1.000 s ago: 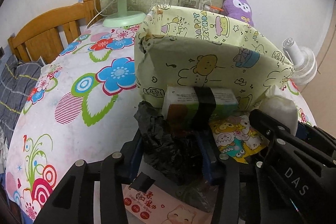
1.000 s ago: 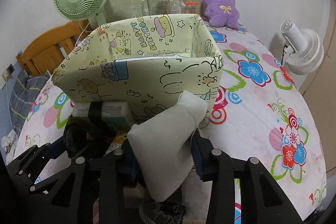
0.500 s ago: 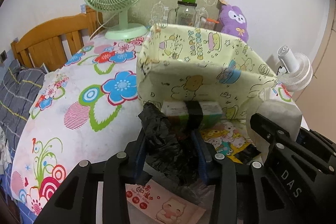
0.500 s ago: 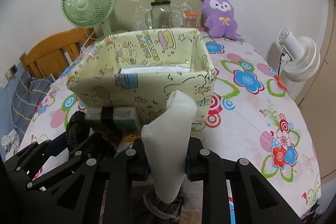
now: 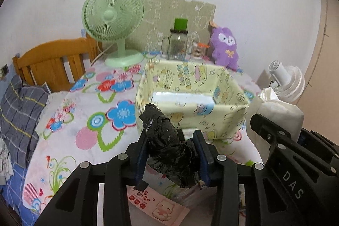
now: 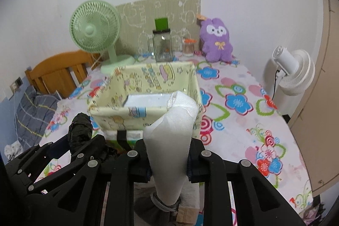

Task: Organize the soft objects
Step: 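Lift the black bag with the left gripper while the right gripper carries the white pad over the basket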

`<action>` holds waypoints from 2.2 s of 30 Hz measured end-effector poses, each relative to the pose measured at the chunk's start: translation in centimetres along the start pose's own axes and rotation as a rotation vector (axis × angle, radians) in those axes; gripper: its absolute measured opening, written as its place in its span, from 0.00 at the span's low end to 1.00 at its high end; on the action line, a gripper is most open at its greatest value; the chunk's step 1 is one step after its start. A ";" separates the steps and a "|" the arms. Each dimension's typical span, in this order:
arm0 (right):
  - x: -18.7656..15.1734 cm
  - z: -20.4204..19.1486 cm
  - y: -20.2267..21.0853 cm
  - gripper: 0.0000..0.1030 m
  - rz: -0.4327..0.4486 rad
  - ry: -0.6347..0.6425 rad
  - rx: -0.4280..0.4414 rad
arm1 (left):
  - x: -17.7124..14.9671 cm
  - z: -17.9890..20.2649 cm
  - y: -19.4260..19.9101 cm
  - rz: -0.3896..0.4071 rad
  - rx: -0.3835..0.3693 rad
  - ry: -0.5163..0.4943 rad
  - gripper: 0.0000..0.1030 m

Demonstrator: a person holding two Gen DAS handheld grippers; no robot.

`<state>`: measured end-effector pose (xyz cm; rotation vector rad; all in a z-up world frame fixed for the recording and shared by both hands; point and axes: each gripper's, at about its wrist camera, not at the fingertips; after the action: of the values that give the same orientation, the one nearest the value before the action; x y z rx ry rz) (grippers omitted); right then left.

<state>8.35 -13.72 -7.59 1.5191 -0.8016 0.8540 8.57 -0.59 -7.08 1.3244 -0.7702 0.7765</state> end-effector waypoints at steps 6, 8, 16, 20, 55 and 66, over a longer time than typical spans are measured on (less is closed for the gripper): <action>1.1 -0.2 2.0 0.26 0.045 -0.002 0.013 | 1.2 0.2 1.9 0.050 -0.005 -0.010 0.40; 1.5 -0.3 2.6 0.26 0.057 0.003 0.014 | 1.5 0.2 2.5 0.066 -0.008 -0.008 0.40; 2.3 -0.6 4.7 0.26 0.109 0.000 0.015 | 2.4 0.5 4.2 0.110 -0.015 -0.028 0.40; 2.6 -0.5 5.1 0.26 0.123 -0.001 0.013 | 2.7 0.6 4.4 0.117 -0.018 -0.032 0.40; 7.0 -1.5 -3.0 0.26 0.108 0.015 0.072 | 6.8 0.8 -3.2 0.080 -0.011 -0.050 0.40; 8.5 -0.9 -8.2 0.26 0.067 0.003 0.076 | 8.1 0.8 -7.7 0.032 -0.006 -0.052 0.40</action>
<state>19.59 -12.18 -4.20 1.5642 -0.8303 0.9447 19.32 -1.62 -4.26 1.3343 -0.8356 0.7672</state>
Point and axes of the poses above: each gripper's, at about its wrist camera, not at the fingertips, and y roughly against the way its jaws point, z to its right, x to its top, and after that the axes turned 7 degrees about z, right-handed
